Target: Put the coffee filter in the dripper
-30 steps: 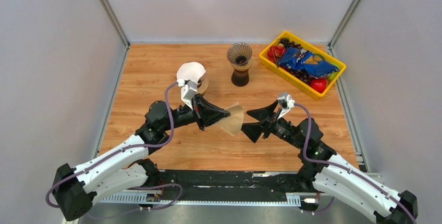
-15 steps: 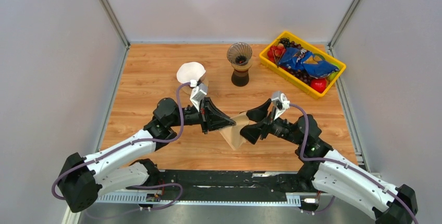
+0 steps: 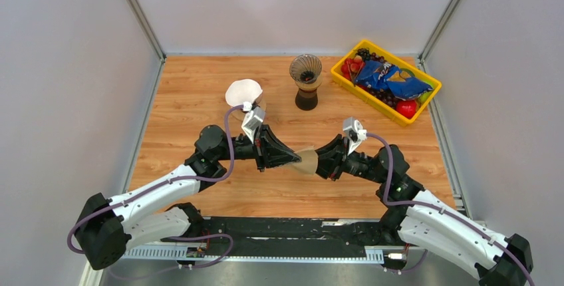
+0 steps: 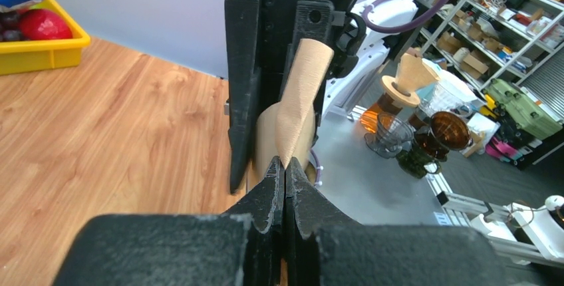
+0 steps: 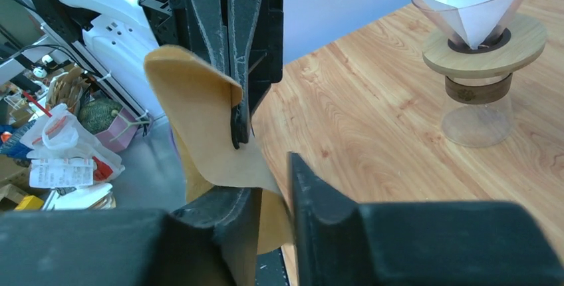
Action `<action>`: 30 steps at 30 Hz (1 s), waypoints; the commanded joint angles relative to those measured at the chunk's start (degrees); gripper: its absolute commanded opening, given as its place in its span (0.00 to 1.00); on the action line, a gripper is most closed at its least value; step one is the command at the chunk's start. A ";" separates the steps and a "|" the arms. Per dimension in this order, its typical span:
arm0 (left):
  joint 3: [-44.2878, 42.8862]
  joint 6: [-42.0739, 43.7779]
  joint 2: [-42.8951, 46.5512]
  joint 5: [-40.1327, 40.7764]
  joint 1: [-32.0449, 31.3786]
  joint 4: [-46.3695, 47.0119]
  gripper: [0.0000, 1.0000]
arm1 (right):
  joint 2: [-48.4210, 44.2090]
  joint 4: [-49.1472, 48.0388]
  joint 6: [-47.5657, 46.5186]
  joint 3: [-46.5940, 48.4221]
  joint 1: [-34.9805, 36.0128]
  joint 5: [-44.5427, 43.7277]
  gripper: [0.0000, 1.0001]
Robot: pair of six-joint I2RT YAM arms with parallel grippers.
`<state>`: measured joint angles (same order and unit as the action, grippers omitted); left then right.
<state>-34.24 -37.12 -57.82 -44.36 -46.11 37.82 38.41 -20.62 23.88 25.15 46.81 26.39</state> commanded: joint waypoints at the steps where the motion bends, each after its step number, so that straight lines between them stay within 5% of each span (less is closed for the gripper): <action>1: -1.31 -0.65 0.35 -2.04 -0.30 5.21 0.00 | -1.26 -0.74 0.37 1.58 -0.12 -0.59 0.11; 2: -1.28 -0.79 0.30 -2.05 -0.30 5.40 0.00 | -1.60 -0.93 0.65 1.43 -0.09 -0.56 0.01; 12: -1.67 -1.31 -0.05 0.13 -0.29 4.62 0.10 | -3.21 -0.70 0.16 1.54 -0.14 -1.05 0.00; 16: -2.40 0.35 0.53 3.28 -0.30 0.59 0.53 | -3.34 1.79 0.16 2.20 -0.10 -4.19 0.00; 19: -2.19 0.96 1.39 5.06 -0.28 0.41 0.75 | -2.49 4.53 0.00 3.02 -0.11 -7.76 0.00; 20: -2.21 1.11 1.75 6.89 -0.29 -0.27 0.92 | -2.11 5.39 -0.02 3.17 -0.13 -9.08 0.00; 22: -2.69 2.18 1.99 10.84 -0.25 -3.64 0.99 | -1.37 6.65 -0.19 3.60 -0.12 -11.22 0.00; 30: -8.97 4.65 0.64 33.83 -0.43 -22.76 1.00 | 3.29 19.63 -3.08 9.25 -0.09 -28.36 0.00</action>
<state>-39.20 -34.83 -56.93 -24.56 -46.15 24.49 40.14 -8.43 22.50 29.67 46.78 10.11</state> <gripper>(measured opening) 0.997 0.004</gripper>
